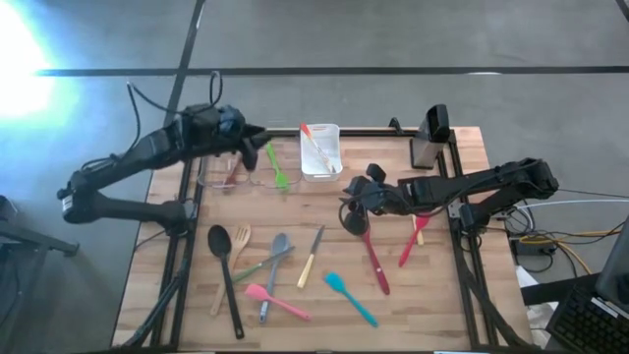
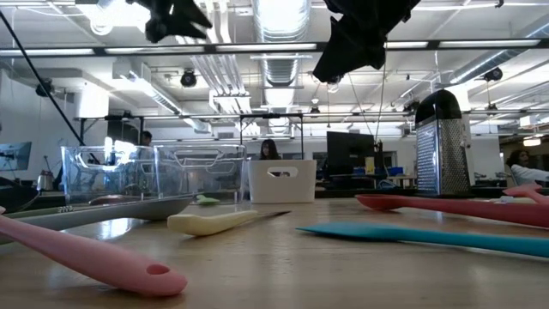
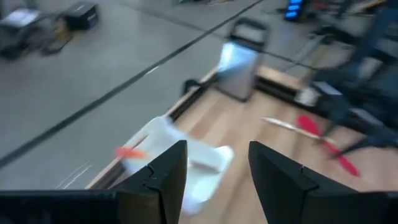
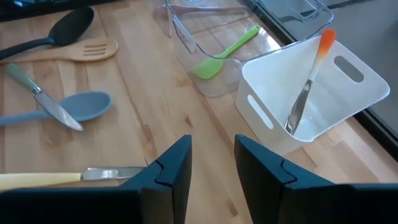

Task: Pick & Place Kitchen Items
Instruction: Put the green table knife into the white bin

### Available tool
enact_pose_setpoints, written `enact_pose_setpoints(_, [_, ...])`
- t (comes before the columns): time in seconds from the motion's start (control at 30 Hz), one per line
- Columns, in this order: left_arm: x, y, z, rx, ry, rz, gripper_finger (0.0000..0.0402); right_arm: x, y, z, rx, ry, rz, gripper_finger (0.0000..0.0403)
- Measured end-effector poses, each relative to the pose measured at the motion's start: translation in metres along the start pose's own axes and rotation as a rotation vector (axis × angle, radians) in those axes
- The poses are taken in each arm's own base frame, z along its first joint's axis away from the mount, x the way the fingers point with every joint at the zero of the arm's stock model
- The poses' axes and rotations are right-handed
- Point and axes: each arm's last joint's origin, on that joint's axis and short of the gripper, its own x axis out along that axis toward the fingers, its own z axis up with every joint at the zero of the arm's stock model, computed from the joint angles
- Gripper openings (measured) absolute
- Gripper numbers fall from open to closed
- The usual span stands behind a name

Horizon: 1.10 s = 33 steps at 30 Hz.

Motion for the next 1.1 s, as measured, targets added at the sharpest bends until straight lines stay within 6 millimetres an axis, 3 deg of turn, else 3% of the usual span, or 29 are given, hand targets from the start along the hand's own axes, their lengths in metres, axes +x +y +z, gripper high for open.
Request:
enact_pose_setpoints(0.2, [-0.001, -0.038, -0.006, 0.089, -0.021, -0.035, 0.0174, 0.000, 0.000, 0.000, -0.001, 0.001, 0.000, 0.0114])
enact_pose_setpoints(0.33, [0.001, -0.061, -0.024, 0.151, -0.025, -0.021, 0.0174, 0.000, 0.000, 0.000, -0.001, 0.001, 0.000, 0.0108])
enact_pose_setpoints(0.57, [0.003, -0.093, -0.059, 0.197, -0.066, -0.157, 0.0174, 0.000, 0.000, 0.000, 0.000, 0.001, -0.001, 0.0100])
enact_pose_setpoints(0.8, [0.004, -0.106, -0.082, 0.144, -0.040, -0.226, 0.0174, 0.000, 0.000, 0.000, 0.000, 0.001, -0.001, 0.0105])
enact_pose_setpoints(1.1, [0.017, -0.099, -0.133, 0.080, 0.117, -0.241, 0.0174, 0.000, 0.000, 0.000, 0.000, -0.002, -0.008, 0.0114])
